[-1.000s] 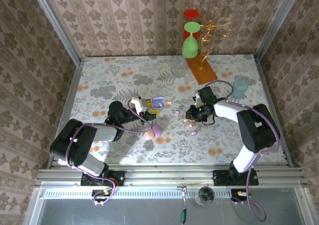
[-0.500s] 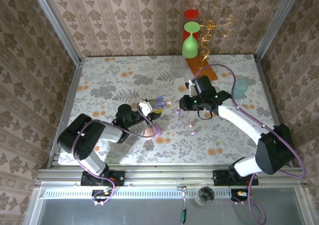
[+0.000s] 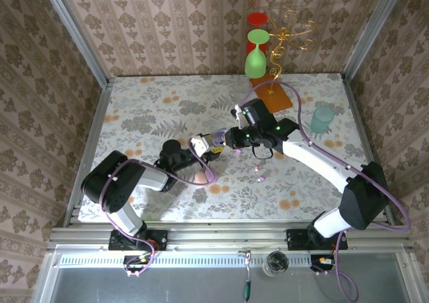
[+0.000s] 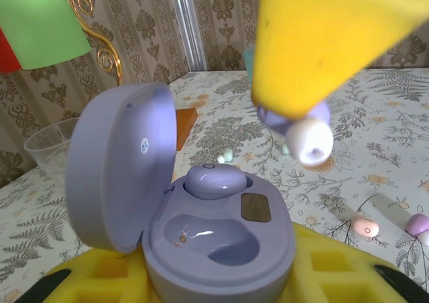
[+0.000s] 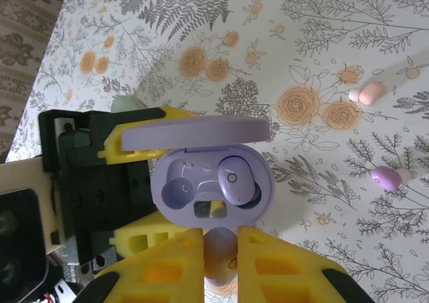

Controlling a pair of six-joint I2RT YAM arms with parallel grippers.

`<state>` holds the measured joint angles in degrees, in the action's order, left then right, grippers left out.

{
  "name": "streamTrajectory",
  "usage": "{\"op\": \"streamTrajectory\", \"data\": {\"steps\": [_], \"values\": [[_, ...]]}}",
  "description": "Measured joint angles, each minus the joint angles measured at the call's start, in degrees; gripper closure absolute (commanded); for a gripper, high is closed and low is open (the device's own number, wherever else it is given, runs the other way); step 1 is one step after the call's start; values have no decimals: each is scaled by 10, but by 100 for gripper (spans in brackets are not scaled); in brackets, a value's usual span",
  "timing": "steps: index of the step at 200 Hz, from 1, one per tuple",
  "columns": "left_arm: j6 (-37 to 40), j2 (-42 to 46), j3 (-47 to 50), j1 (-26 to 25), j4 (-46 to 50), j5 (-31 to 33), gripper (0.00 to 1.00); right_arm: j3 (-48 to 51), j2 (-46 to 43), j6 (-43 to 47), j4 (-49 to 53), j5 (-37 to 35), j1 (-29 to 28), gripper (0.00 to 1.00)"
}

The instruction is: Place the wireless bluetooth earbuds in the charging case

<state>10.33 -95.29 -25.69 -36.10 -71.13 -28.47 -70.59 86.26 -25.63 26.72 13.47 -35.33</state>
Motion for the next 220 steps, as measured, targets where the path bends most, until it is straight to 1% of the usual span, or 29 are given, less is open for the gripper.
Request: {"op": "streamTrajectory", "data": {"steps": [156,203,220], "values": [[0,-9,-11,-6,2,-2,76,-19,38,4,-30,0,-13,84],[0,-9,-11,-6,1,-7,76,-19,41,3,-37,0,-13,77],[0,-9,-11,-6,1,-9,76,-19,42,3,-39,0,-13,72]]}}
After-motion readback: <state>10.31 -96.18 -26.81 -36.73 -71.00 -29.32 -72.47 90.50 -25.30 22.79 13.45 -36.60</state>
